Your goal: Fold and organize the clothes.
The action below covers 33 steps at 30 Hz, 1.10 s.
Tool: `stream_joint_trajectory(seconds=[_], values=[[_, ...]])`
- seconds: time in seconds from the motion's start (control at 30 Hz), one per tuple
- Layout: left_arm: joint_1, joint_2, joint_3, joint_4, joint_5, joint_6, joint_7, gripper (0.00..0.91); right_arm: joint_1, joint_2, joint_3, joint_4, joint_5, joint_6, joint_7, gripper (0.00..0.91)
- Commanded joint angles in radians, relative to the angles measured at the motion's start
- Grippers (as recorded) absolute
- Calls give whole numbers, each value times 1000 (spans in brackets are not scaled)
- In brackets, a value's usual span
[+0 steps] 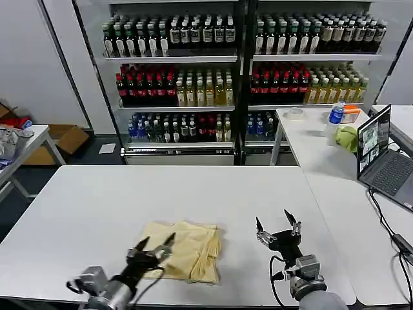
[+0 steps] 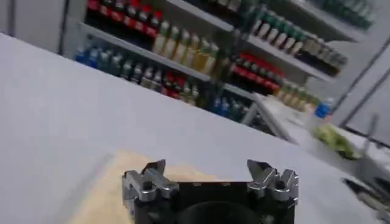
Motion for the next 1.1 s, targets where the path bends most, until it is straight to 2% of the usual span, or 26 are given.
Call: stream_joint_trajectory(seconds=[0.03,0.53,0.83,1.1], values=[[-6,124,-265,143,-322,52,20,907,-5,10,5,4,-3,-5,2,907],[-66,50,-162,290,-382,53,76,907,-48,5,33,24,-9,-4,2,907],[-99,31,-111,313,-336,52,111,907,-58,-2,40,33,-5,1,2,907],[-149,-14,-60,343,-312,51,122,907,-71,-14,52,43,2,8,2,907]])
